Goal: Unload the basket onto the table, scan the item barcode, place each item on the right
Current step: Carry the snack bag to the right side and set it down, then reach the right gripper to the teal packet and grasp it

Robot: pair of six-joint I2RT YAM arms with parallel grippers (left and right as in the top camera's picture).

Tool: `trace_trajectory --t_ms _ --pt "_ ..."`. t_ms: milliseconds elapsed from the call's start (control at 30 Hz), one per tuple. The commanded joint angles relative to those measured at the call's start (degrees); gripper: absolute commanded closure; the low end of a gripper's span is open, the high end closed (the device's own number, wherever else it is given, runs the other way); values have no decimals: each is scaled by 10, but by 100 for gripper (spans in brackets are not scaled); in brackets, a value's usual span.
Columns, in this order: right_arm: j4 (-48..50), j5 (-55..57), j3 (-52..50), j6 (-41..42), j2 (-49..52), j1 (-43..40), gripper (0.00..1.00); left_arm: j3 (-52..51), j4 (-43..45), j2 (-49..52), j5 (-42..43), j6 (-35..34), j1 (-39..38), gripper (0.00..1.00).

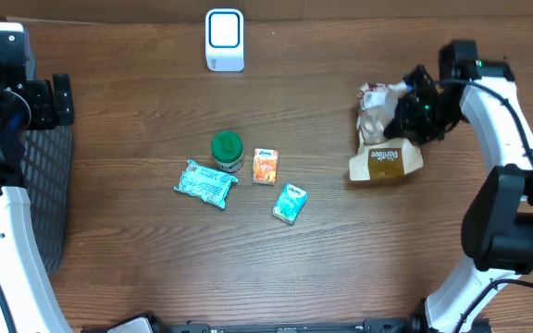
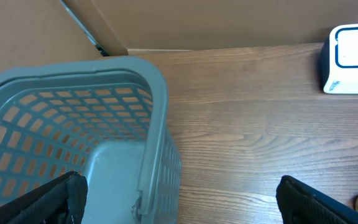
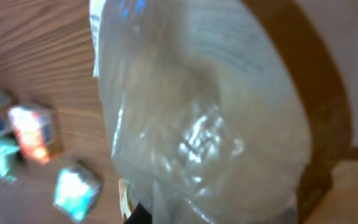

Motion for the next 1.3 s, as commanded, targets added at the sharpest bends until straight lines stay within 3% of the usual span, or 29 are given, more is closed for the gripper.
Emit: trace_trajectory --t_ms 0,200,333,367,467,500,867,1033,1067,1200,1267 --pt "66 -17 -48 2 -10 -30 96 12 2 1 4 10 2 0" --pt "113 -16 -68 -1 12 -55 94 12 2 1 4 11 2 0" --pt "127 -15 -66 -1 16 -62 85 12 2 1 4 10 2 0" --pt "125 -13 -61 0 16 -64 79 12 2 1 4 11 2 0" --pt "107 9 -35 0 16 -69 41 12 2 1 4 11 2 0" --pt "91 18 -19 0 16 -71 38 12 2 1 4 11 2 0" --pt "-164 23 179 0 16 -22 36 12 2 1 4 11 2 0" --pt "-194 7 162 0 17 59 45 12 2 1 4 10 2 0" --pt "-195 8 155 0 17 78 50 12 2 1 4 10 2 1" --pt "-184 18 115 0 18 163 89 12 2 1 4 11 2 0" --pt "-173 33 92 0 18 206 96 12 2 1 4 10 2 0"
